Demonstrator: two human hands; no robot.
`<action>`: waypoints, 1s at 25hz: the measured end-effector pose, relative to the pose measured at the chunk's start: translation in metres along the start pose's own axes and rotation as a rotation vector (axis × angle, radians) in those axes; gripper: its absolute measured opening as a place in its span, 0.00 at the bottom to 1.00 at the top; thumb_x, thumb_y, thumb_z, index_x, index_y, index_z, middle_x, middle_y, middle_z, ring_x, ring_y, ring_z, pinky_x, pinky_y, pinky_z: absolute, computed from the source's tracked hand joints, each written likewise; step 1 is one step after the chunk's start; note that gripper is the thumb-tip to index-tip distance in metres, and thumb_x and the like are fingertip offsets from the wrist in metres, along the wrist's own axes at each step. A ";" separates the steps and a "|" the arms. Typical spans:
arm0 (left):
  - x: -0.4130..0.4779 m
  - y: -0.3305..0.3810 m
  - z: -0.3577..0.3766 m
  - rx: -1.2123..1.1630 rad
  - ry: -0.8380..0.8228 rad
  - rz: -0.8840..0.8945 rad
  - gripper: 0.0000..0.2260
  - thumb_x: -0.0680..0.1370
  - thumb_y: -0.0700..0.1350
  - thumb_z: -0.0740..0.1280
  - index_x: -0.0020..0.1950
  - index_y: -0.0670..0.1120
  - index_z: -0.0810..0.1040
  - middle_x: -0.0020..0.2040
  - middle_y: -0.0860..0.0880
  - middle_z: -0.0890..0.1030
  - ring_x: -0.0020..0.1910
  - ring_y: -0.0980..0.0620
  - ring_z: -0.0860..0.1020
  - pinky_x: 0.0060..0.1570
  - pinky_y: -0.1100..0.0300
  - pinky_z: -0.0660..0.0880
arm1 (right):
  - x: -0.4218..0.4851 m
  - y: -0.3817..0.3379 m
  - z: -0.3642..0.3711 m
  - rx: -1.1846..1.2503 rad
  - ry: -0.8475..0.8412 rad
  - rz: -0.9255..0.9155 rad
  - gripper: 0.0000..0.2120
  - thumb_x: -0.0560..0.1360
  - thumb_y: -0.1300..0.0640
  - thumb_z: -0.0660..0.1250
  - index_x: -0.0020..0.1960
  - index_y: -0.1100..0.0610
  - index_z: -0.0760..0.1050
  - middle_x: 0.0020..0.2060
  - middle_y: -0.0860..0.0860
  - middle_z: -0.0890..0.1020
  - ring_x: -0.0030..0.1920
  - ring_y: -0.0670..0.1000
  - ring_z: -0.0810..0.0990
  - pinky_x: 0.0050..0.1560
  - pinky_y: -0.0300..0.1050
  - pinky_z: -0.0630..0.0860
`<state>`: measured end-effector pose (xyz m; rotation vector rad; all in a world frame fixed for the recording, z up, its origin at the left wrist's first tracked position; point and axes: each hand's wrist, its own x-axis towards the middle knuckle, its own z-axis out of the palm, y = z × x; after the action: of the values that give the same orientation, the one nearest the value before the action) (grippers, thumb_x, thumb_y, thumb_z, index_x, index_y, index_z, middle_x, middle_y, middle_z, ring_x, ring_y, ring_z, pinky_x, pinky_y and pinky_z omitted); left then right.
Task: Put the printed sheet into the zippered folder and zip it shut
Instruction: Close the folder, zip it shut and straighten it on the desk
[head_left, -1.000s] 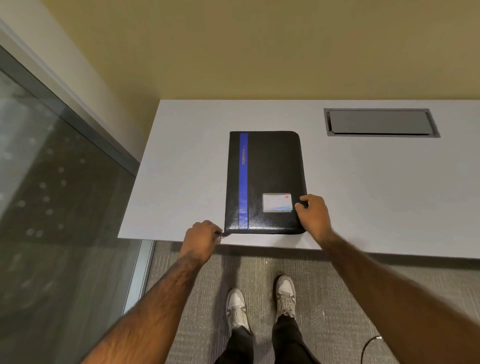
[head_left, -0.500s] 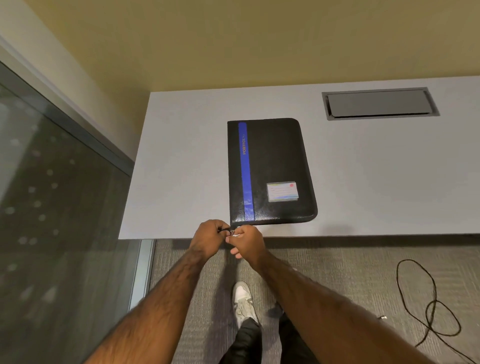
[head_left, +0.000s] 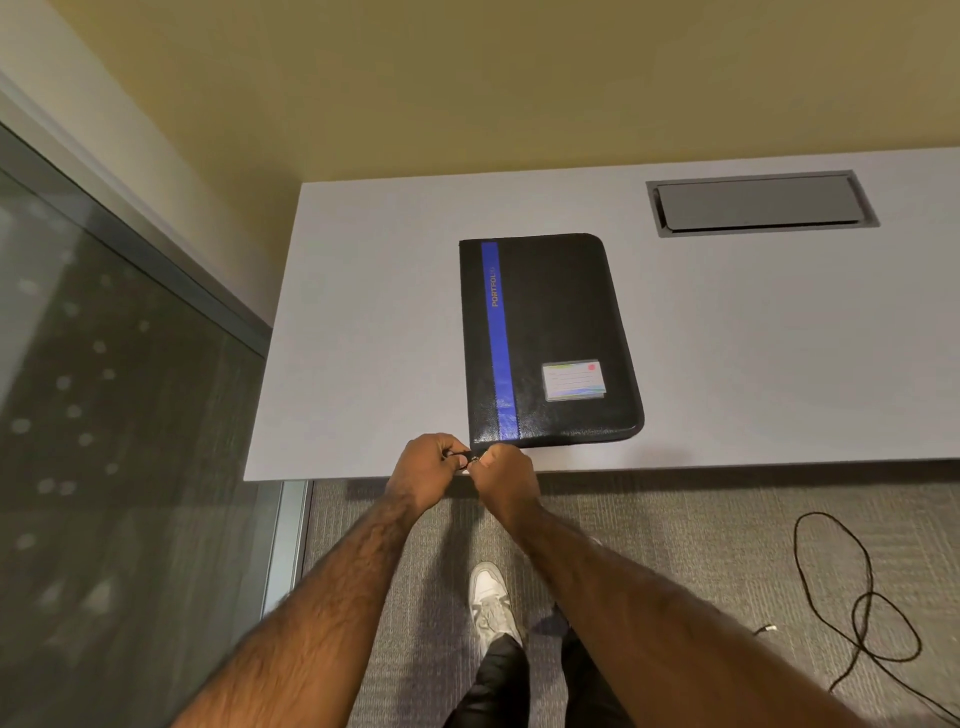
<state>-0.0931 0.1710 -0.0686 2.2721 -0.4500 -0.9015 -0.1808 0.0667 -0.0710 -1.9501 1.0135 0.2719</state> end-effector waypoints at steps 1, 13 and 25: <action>0.001 0.000 -0.001 0.012 0.004 -0.002 0.06 0.77 0.38 0.70 0.45 0.46 0.86 0.41 0.53 0.85 0.41 0.57 0.81 0.44 0.62 0.73 | -0.001 -0.001 0.000 -0.058 0.018 -0.016 0.09 0.75 0.52 0.67 0.41 0.56 0.76 0.41 0.56 0.85 0.44 0.58 0.83 0.42 0.48 0.78; 0.011 -0.012 -0.007 0.151 -0.006 -0.041 0.09 0.77 0.43 0.69 0.38 0.55 0.82 0.43 0.57 0.85 0.46 0.54 0.82 0.53 0.54 0.78 | 0.001 0.011 -0.024 -0.329 0.187 -0.002 0.11 0.81 0.53 0.60 0.58 0.56 0.76 0.54 0.54 0.83 0.54 0.56 0.82 0.51 0.51 0.77; 0.014 -0.018 -0.013 0.152 -0.042 0.003 0.08 0.76 0.44 0.69 0.39 0.56 0.83 0.42 0.61 0.85 0.45 0.57 0.82 0.54 0.53 0.79 | 0.007 0.061 -0.095 -0.273 0.371 0.138 0.07 0.80 0.56 0.63 0.51 0.57 0.78 0.46 0.54 0.85 0.46 0.57 0.84 0.49 0.52 0.82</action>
<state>-0.0729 0.1826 -0.0803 2.3921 -0.5574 -0.9439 -0.2400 -0.0282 -0.0574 -2.2322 1.4161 0.1307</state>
